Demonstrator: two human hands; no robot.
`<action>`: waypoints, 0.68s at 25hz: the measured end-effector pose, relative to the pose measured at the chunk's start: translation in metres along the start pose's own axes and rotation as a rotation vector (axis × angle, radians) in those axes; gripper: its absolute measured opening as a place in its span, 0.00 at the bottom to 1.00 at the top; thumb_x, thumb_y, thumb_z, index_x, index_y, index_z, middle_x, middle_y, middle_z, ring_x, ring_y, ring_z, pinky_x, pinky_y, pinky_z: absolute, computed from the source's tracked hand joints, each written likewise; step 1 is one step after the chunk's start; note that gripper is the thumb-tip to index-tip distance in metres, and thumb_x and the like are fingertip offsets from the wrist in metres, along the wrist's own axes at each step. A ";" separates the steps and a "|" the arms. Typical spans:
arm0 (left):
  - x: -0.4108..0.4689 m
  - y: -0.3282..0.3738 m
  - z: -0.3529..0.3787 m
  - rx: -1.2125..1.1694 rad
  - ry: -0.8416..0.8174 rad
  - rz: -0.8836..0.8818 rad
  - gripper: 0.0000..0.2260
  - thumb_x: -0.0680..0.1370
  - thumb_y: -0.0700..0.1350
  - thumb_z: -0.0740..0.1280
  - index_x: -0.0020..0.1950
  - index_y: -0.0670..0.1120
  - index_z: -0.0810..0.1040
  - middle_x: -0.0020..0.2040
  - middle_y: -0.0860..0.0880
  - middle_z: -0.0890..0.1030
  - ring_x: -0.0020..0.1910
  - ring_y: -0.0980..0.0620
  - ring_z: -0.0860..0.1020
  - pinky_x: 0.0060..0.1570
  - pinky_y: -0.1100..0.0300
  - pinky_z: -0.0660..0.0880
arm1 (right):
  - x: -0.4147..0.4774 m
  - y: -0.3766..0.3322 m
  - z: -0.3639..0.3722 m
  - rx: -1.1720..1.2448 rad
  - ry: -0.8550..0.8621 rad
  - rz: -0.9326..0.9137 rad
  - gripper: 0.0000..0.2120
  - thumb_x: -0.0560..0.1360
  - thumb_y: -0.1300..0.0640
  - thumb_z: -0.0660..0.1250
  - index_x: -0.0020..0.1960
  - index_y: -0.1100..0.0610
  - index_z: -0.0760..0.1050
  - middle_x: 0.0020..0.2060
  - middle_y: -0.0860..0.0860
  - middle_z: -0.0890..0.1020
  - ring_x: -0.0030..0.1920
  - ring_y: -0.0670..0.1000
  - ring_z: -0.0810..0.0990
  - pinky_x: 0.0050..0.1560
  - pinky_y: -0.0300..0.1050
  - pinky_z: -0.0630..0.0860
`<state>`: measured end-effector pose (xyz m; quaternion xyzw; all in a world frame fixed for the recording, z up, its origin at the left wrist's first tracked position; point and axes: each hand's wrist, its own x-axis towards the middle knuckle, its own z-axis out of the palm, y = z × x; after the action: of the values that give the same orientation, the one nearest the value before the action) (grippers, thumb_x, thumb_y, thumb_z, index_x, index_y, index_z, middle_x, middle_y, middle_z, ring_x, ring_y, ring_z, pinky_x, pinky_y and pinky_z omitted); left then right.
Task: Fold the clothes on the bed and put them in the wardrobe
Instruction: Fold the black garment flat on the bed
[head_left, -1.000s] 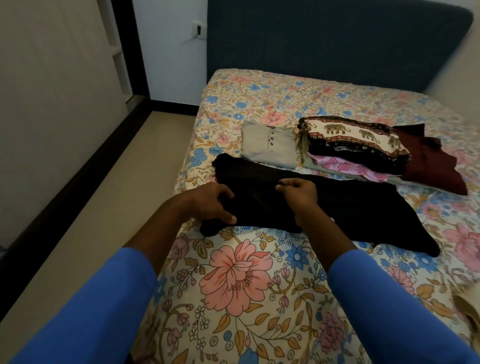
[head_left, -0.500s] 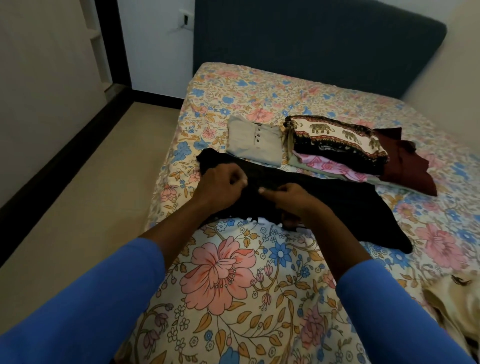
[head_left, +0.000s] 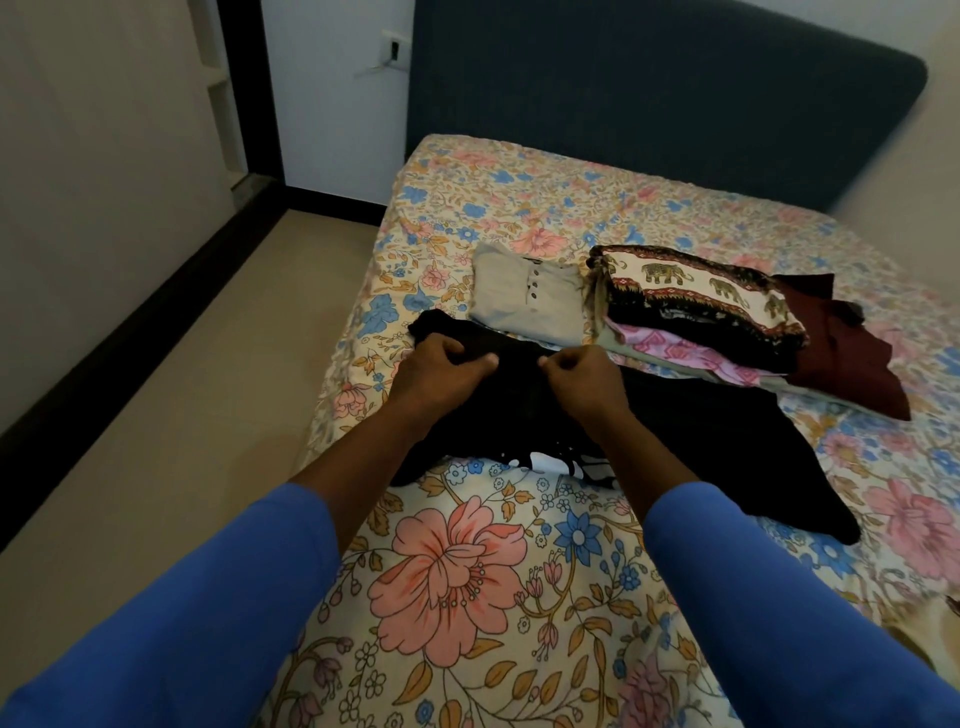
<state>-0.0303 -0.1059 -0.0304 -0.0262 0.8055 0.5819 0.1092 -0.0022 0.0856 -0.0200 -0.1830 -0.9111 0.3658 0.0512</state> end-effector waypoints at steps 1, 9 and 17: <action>0.004 -0.005 0.001 0.072 0.035 0.036 0.13 0.78 0.54 0.73 0.58 0.50 0.80 0.52 0.53 0.79 0.56 0.51 0.79 0.52 0.58 0.74 | 0.004 0.003 0.002 -0.004 0.100 -0.044 0.11 0.81 0.46 0.67 0.52 0.52 0.83 0.43 0.50 0.85 0.40 0.49 0.83 0.45 0.49 0.82; 0.000 -0.002 -0.003 0.349 0.248 0.493 0.20 0.73 0.44 0.67 0.65 0.52 0.76 0.60 0.48 0.76 0.55 0.47 0.79 0.53 0.49 0.79 | 0.006 0.007 0.002 0.848 -0.026 0.263 0.17 0.84 0.65 0.56 0.69 0.53 0.72 0.58 0.56 0.79 0.46 0.55 0.85 0.44 0.46 0.84; 0.001 -0.002 -0.014 0.935 -0.299 0.762 0.26 0.72 0.38 0.71 0.66 0.60 0.77 0.80 0.50 0.60 0.76 0.44 0.64 0.64 0.45 0.75 | -0.010 0.039 0.043 0.164 0.139 -0.320 0.34 0.79 0.61 0.65 0.73 0.27 0.64 0.63 0.47 0.71 0.48 0.48 0.80 0.45 0.45 0.81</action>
<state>-0.0327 -0.1200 -0.0283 0.3956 0.9038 0.1629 0.0055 0.0090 0.0794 -0.0778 -0.0560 -0.8901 0.4122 0.1864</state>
